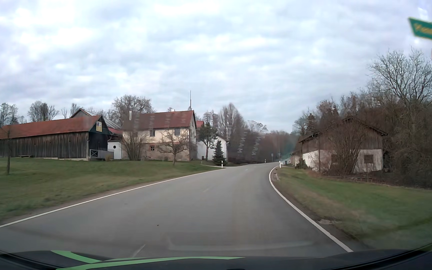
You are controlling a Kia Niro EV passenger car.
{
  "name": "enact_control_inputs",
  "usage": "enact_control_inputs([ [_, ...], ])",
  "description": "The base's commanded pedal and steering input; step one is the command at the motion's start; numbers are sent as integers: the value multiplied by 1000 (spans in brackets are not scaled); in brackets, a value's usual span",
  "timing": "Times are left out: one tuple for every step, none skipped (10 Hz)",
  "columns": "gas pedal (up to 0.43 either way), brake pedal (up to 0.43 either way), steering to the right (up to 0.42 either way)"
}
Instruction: Follow the waypoints while adhering to traffic rules and regulations
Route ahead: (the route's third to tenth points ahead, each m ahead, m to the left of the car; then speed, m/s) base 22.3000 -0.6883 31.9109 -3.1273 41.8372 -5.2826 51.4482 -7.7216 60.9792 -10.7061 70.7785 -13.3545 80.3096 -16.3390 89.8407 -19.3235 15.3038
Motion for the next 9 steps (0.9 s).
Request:
enact_control_inputs([
  [67, 0, 35],
  [67, 0, 35],
  [79, 0, 35],
  [79, 0, 35],
  [87, 0, 36],
  [87, 0, 38],
  [87, 0, 40],
  [87, 0, 40],
  [87, 0, 40],
])
